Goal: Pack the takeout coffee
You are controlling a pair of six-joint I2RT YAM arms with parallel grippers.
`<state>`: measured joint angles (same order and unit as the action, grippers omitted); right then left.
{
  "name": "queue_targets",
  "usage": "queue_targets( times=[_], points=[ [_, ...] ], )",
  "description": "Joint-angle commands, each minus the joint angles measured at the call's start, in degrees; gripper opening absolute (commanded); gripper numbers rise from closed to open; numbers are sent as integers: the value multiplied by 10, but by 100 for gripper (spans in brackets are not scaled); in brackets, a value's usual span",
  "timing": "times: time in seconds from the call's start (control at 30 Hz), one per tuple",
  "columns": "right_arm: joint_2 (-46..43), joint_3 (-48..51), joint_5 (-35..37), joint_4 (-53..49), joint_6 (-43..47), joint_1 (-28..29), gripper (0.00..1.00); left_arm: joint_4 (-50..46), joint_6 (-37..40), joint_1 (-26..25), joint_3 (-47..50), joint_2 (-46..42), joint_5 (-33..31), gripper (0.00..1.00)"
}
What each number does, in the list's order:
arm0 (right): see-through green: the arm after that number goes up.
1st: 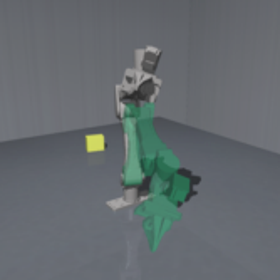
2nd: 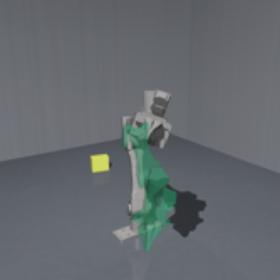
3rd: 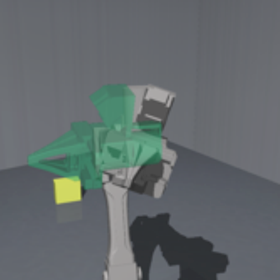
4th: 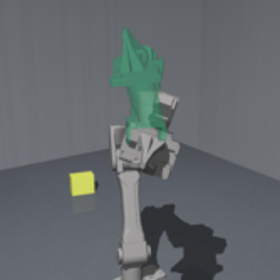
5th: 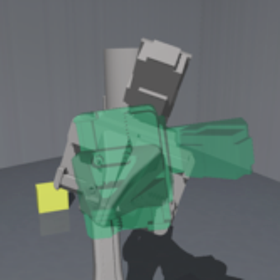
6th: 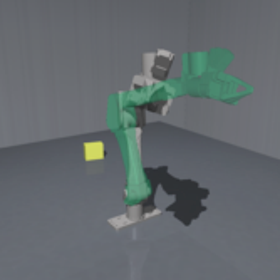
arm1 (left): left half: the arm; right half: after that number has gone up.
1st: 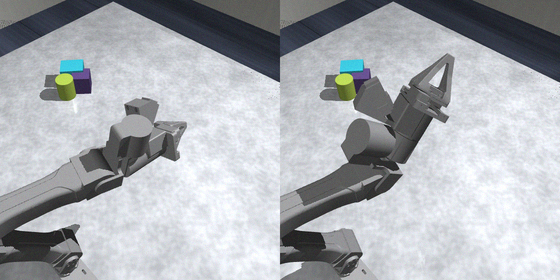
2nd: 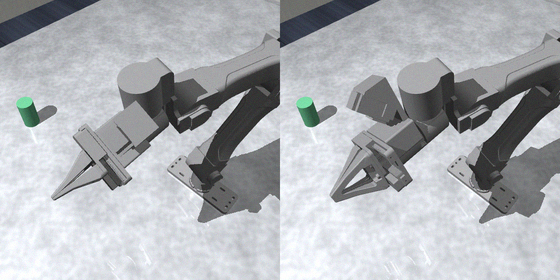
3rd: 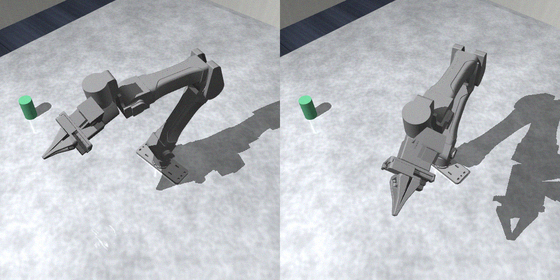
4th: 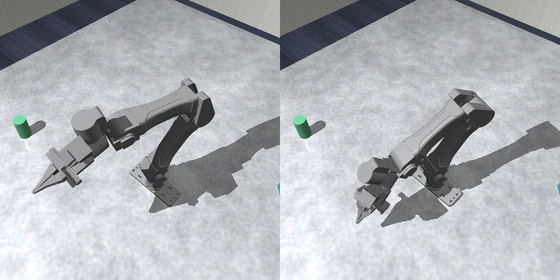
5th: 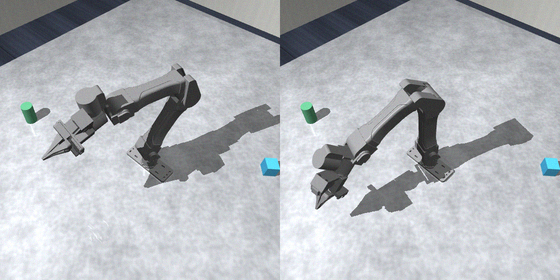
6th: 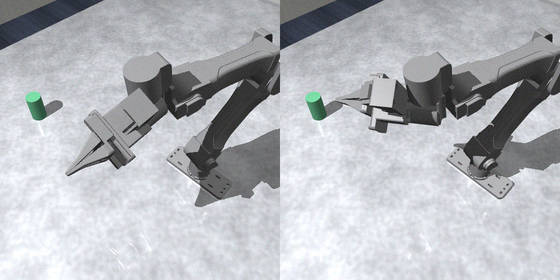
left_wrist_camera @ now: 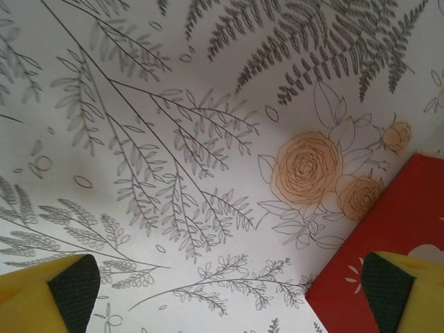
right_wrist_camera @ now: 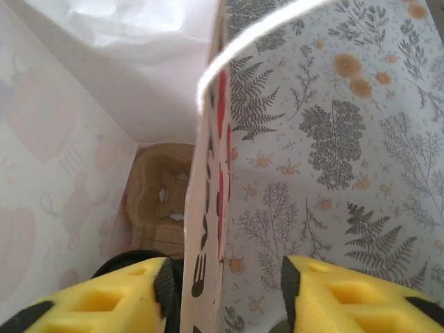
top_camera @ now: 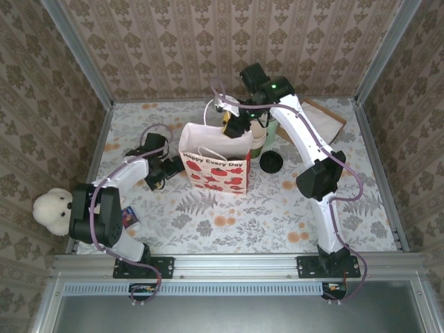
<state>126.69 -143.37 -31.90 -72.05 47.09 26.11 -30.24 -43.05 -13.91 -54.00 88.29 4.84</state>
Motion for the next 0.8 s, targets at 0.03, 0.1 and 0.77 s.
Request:
queue_targets(
  times=[0.03, 0.1, 0.77],
  points=[
    [-85, 52, 31, 21, -28, 1, 73, -10, -4, -10, -8, 2, 4, 100],
    [-135, 112, 54, 59, -39, -1, 86, -11, -5, -13, -1, -1, 3, 100],
    [-492, 650, 300, 534, -664, -129, 100, -8, -38, -59, 23, 0, 14, 100]
  ],
)
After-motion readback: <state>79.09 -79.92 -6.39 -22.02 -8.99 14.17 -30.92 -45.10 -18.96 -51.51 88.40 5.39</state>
